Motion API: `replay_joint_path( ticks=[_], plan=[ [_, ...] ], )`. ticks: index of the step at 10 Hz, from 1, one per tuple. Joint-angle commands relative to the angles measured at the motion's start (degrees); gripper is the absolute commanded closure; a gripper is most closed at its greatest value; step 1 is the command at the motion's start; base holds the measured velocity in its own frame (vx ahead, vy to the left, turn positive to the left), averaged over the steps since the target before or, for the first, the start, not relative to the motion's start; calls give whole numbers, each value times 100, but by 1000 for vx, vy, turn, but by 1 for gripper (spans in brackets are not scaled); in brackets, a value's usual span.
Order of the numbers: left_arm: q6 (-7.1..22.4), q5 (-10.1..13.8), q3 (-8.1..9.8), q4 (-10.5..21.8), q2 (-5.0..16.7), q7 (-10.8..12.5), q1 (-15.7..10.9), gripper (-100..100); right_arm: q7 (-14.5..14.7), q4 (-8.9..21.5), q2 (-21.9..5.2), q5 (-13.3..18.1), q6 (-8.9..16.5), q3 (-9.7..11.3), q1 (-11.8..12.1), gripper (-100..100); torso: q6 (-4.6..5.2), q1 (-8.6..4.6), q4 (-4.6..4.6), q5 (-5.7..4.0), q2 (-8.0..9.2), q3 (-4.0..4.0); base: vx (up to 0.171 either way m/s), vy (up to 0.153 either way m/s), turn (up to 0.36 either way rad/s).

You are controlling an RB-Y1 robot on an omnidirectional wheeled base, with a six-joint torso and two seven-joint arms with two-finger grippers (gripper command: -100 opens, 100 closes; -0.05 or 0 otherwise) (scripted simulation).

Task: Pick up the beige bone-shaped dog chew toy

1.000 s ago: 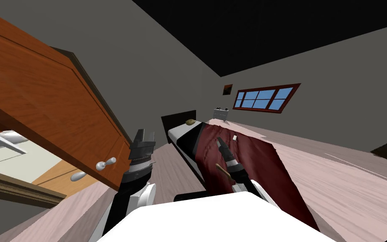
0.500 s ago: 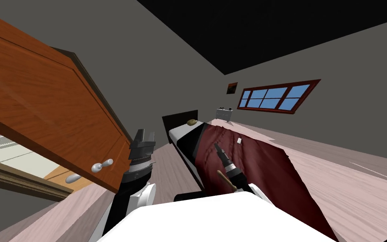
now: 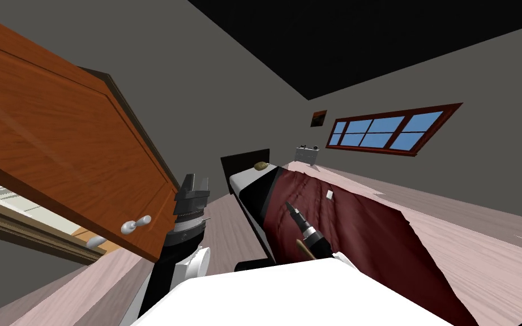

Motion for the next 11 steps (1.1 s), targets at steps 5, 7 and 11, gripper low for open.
replay_joint_path(
  ticks=[5,7,11],
  plan=[
    [0,0,0,0,0,0,0,0,376,928,-276,516,94,240,-57,-100,1,14,4,3,18,10,84,-27,68],
    [0,0,0,0,0,0,0,0,503,1285,-366,686,131,325,-66,-100,0,14,4,3,16,9,87,-15,72],
    [0,0,0,0,0,0,0,0,632,1710,-458,856,166,411,-76,-100,0,17,3,4,12,7,76,-13,33]
  ],
)
